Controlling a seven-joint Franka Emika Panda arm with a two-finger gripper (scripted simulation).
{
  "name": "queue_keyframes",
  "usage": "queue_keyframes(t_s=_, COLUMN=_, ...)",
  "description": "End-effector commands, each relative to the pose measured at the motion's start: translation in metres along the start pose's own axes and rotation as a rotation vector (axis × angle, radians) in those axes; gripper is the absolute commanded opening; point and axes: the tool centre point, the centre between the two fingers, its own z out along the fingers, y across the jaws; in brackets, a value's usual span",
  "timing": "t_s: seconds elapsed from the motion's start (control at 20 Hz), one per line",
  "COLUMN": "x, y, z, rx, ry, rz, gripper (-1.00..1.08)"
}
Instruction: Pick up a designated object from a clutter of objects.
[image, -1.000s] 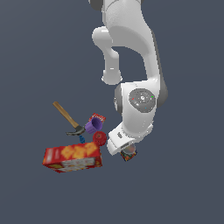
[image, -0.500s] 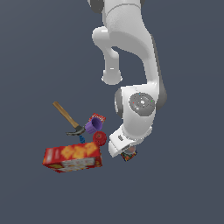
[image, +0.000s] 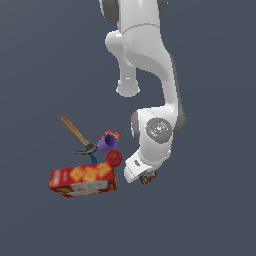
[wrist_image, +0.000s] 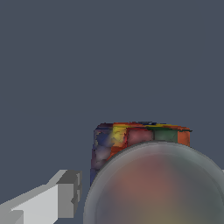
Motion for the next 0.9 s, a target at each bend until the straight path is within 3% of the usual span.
queue_keyframes(t_s=0.0, x=0.0012, y=0.0006, z=0.003, rx=-0.001, ry=0.002, rz=0.0, gripper=1.0)
queue_keyframes(t_s=0.05, x=0.0013, y=0.0007, z=0.0029, rx=-0.001, ry=0.002, rz=0.0, gripper=1.0)
queue_keyframes(t_s=0.1, x=0.0013, y=0.0007, z=0.0029, rx=-0.001, ry=0.002, rz=0.0, gripper=-1.0)
queue_keyframes(t_s=0.85, x=0.0019, y=0.0001, z=-0.0064, rx=-0.001, ry=0.001, rz=0.001, gripper=-1.0)
